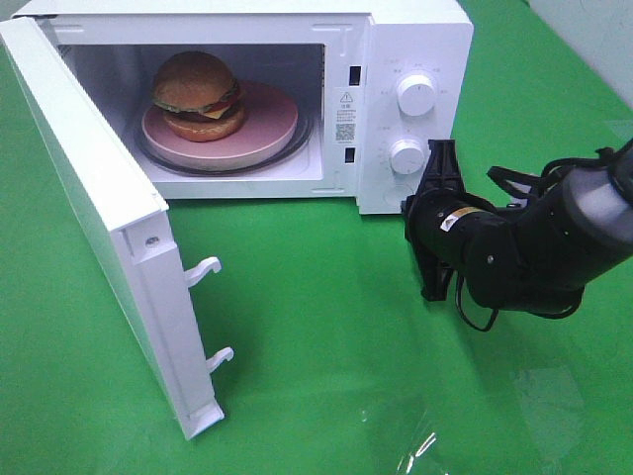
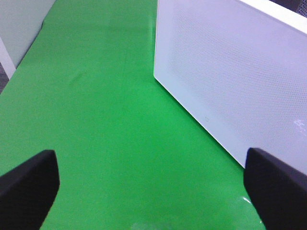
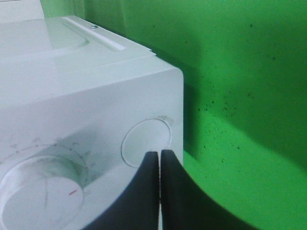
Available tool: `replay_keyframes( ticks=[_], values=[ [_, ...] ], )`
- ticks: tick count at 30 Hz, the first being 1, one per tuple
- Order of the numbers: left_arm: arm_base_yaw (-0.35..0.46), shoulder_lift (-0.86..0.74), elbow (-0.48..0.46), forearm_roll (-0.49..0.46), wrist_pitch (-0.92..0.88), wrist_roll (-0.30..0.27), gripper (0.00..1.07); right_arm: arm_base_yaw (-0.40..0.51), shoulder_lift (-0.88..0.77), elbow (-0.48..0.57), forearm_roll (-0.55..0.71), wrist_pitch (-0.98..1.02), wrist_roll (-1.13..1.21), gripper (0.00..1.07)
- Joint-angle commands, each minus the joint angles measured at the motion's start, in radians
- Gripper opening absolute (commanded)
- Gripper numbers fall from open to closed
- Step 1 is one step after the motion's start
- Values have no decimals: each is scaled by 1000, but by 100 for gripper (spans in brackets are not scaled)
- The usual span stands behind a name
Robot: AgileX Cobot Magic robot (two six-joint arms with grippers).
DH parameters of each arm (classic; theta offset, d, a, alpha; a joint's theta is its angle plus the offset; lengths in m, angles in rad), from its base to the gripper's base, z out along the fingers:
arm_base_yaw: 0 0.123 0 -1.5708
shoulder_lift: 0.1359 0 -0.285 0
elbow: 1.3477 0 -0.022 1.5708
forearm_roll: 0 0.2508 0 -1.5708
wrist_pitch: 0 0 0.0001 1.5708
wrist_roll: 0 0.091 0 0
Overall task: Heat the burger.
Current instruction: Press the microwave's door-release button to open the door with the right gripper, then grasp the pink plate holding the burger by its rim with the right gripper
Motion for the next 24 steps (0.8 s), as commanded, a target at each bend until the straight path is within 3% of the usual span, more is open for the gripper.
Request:
replay_keyframes(
  ticks=[1, 13, 24],
  values=[
    [-7, -6, 4, -6, 1, -5, 97, 3, -33, 17, -26, 8, -6, 0],
    [-7, -6, 4, -6, 1, -5, 97, 3, -177, 124, -117, 147, -18, 3],
    [-7, -6, 4, -6, 1, -5, 97, 3, -351, 139, -142, 406, -303, 6]
  ],
)
